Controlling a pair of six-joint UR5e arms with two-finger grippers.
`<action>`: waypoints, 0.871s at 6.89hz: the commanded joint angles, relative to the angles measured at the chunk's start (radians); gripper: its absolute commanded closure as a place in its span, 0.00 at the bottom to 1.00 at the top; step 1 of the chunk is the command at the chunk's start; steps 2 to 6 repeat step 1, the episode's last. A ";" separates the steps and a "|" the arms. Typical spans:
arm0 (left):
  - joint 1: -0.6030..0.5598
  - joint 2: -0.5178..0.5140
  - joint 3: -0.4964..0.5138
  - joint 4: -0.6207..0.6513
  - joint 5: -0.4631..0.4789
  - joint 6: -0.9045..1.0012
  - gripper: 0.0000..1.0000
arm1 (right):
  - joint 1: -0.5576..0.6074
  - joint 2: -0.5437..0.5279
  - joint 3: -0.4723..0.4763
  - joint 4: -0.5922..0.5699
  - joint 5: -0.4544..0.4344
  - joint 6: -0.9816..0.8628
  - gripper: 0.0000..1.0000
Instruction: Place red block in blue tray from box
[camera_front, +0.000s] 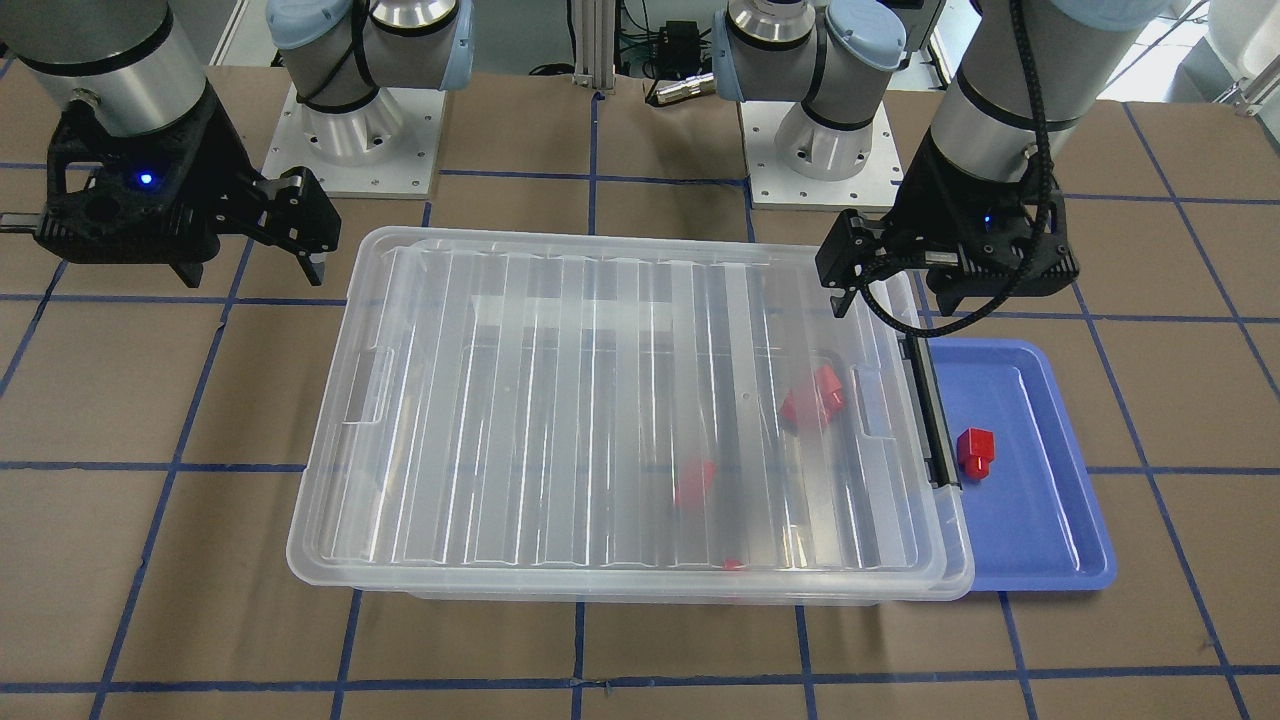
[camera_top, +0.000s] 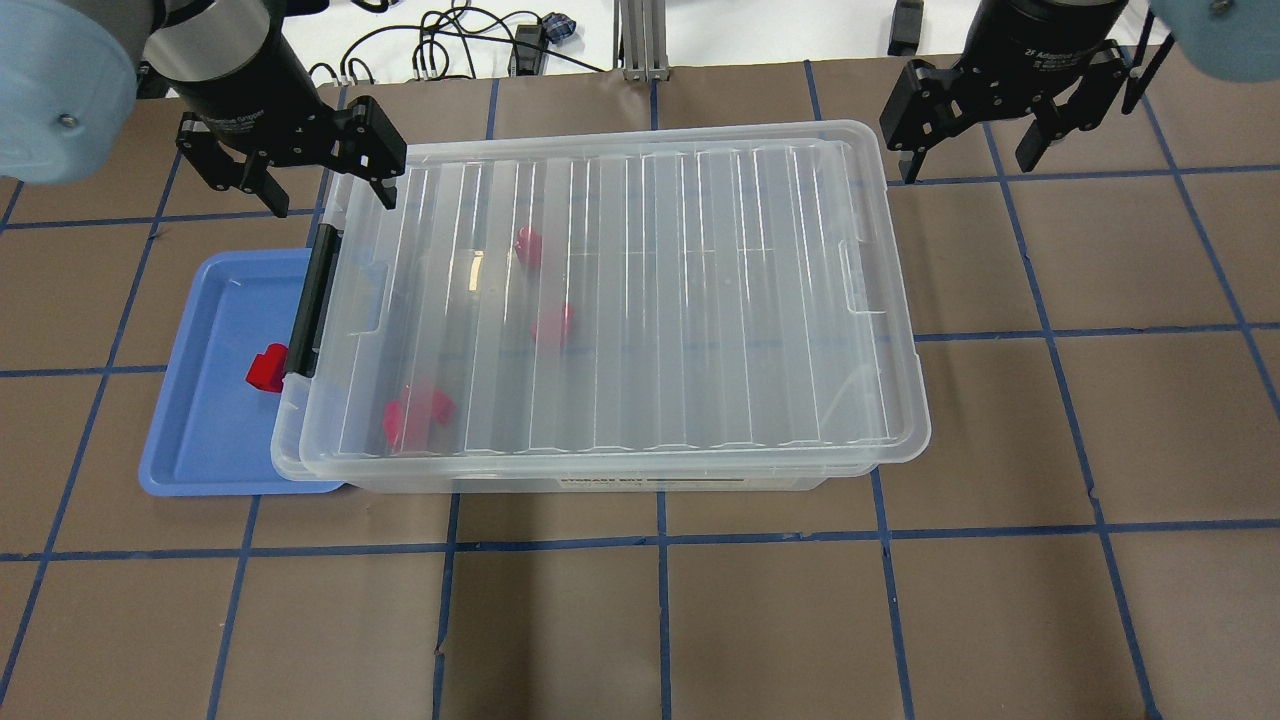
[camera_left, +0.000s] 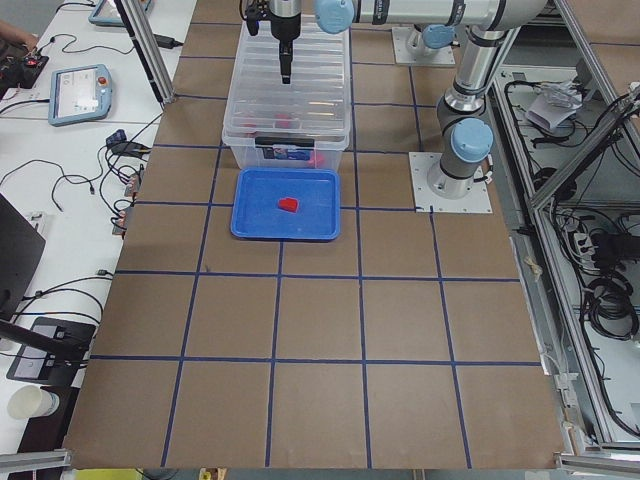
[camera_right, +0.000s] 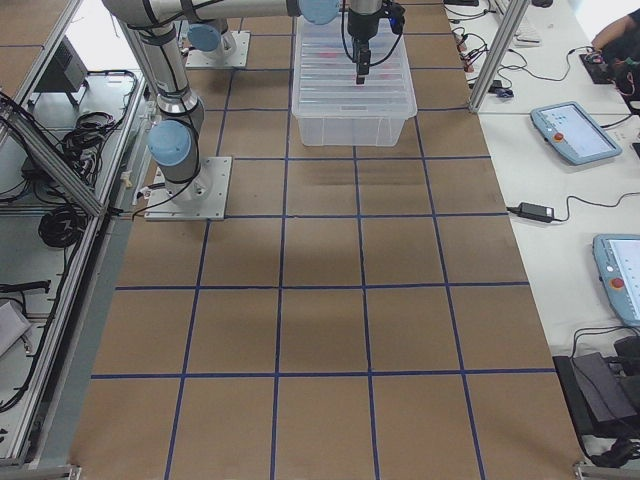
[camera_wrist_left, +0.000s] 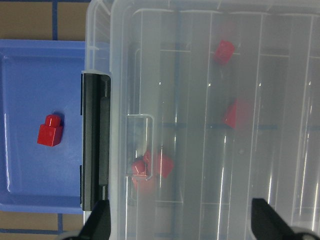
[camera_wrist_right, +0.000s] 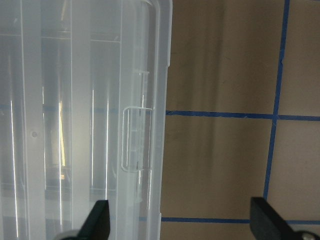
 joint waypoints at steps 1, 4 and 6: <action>-0.001 -0.001 0.000 0.000 0.000 0.000 0.00 | 0.000 -0.004 -0.001 0.000 0.002 0.000 0.00; -0.001 -0.001 0.000 0.000 0.000 0.000 0.00 | 0.000 -0.004 -0.001 0.000 0.002 0.000 0.00; -0.001 -0.001 0.000 0.000 0.000 0.000 0.00 | 0.000 -0.004 -0.001 0.000 0.002 0.000 0.00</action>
